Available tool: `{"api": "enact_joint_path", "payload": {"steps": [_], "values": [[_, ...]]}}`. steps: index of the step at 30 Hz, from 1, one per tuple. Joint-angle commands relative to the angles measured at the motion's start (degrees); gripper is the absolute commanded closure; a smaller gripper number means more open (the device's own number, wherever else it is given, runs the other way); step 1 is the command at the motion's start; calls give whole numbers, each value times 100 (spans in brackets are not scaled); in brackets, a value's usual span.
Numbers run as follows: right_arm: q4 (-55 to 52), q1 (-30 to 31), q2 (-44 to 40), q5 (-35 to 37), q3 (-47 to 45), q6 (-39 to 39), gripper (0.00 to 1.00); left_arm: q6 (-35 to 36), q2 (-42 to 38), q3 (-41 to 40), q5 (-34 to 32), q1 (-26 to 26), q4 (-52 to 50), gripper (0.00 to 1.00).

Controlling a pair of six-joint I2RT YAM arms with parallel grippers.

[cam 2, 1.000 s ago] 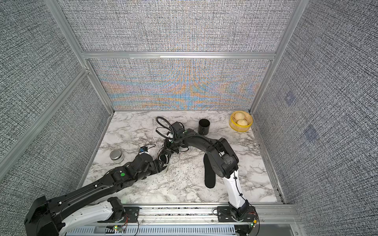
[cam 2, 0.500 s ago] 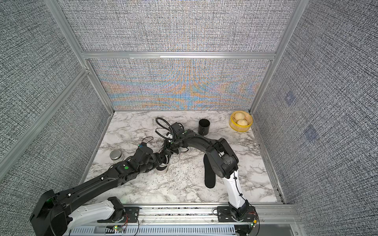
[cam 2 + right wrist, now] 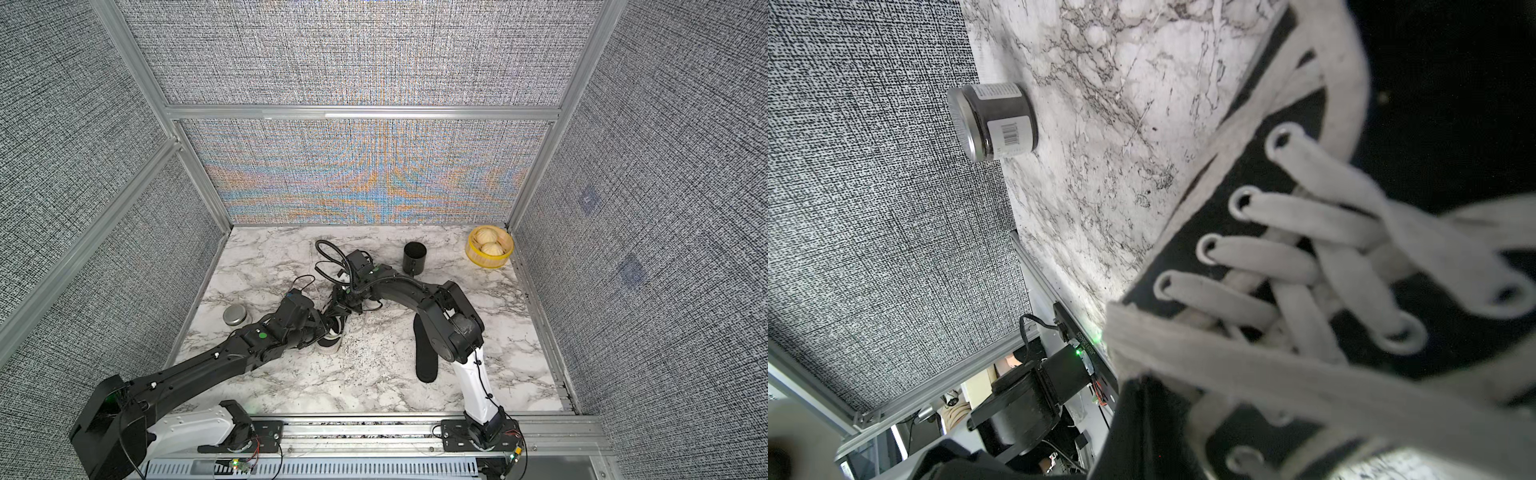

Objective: Remove the insole from the shoe

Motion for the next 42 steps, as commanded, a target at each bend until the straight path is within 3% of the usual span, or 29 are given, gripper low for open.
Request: {"api": "enact_joint_path", "payload": {"steps": [1, 5, 6, 7, 9, 15, 19, 23, 28, 42], "values": [[267, -20, -91, 63, 117, 5, 90, 15, -1, 29, 213, 4, -25, 88], [594, -128, -554, 136, 42, -45, 69, -191, -103, 30, 192, 32, -96, 99], [731, -183, -734, 195, -42, -82, 52, -287, -153, 22, 209, 33, -75, 99], [783, -234, -925, 318, -127, -150, 43, -372, -204, -2, 225, 41, -32, 100], [855, -319, -1287, 558, -352, -341, 38, -574, -318, -24, 227, 40, 40, 100], [1687, -234, -2807, 1953, -2060, -823, 37, -1422, -631, -339, 148, 103, 507, 100], [3084, 399, -3945, 3277, -3799, -1426, 40, -1975, -692, -503, 157, 147, 886, 100], [3907, 1100, -4557, 4041, -4943, -1989, 41, -2293, -756, -572, 132, 181, 1099, 100], [4443, 1404, -4384, 4070, -5483, -1528, 42, -2600, -833, -620, 125, 192, 1239, 100], [6043, 2015, -2874, 4050, -5329, -1007, 38, -2954, -928, -699, 117, 200, 1473, 100]]}}
